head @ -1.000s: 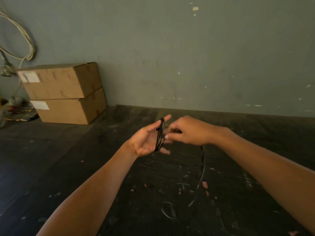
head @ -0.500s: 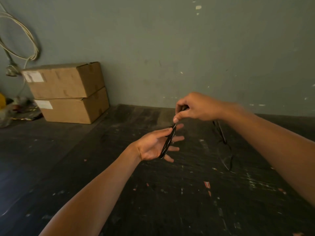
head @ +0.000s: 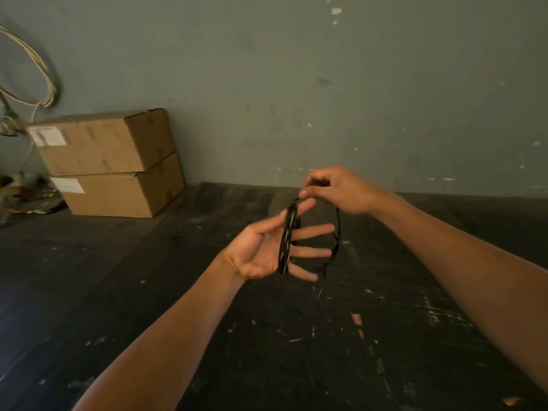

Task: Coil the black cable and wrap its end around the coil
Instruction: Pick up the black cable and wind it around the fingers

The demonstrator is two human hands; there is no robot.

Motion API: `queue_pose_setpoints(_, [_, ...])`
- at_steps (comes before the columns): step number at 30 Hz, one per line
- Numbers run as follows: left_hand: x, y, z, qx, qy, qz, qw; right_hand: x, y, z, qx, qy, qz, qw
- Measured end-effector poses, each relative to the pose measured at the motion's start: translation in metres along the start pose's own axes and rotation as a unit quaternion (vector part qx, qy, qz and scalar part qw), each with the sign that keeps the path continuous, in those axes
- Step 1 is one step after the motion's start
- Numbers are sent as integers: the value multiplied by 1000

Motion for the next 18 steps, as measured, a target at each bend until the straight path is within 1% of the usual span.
queue_pose_setpoints(2, [4,-4,9,19,7,-13,1000,10,-7,12,31,47,5,998])
queue_pose_setpoints(5, [11,-10,23,51,6,-33,998,35,-21,35,65,107,-19,992])
queue_pose_setpoints(8, [15,-10,34,71,5,-29,997,64,-35,44,103,139,-26,984])
queue_pose_setpoints(11, [14,-5,39,87,-12,-22,996,87,-39,39,104,155,-53,981])
queue_pose_setpoints(14, [9,-2,44,108,-29,-6,994,105,-43,29,120,197,-91,969])
queue_pose_setpoints(18, [1,0,48,100,-28,35,994,112,-47,21,106,213,-105,966])
Point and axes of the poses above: each hand's wrist, its own y-axis towards the middle knuckle, its own x-axis out of the palm, z = x × y, the point moved 4 cm from there along y, towards the middle knuckle, and after that the axes turned 9 degrees about -x, right-handed, at the moved point
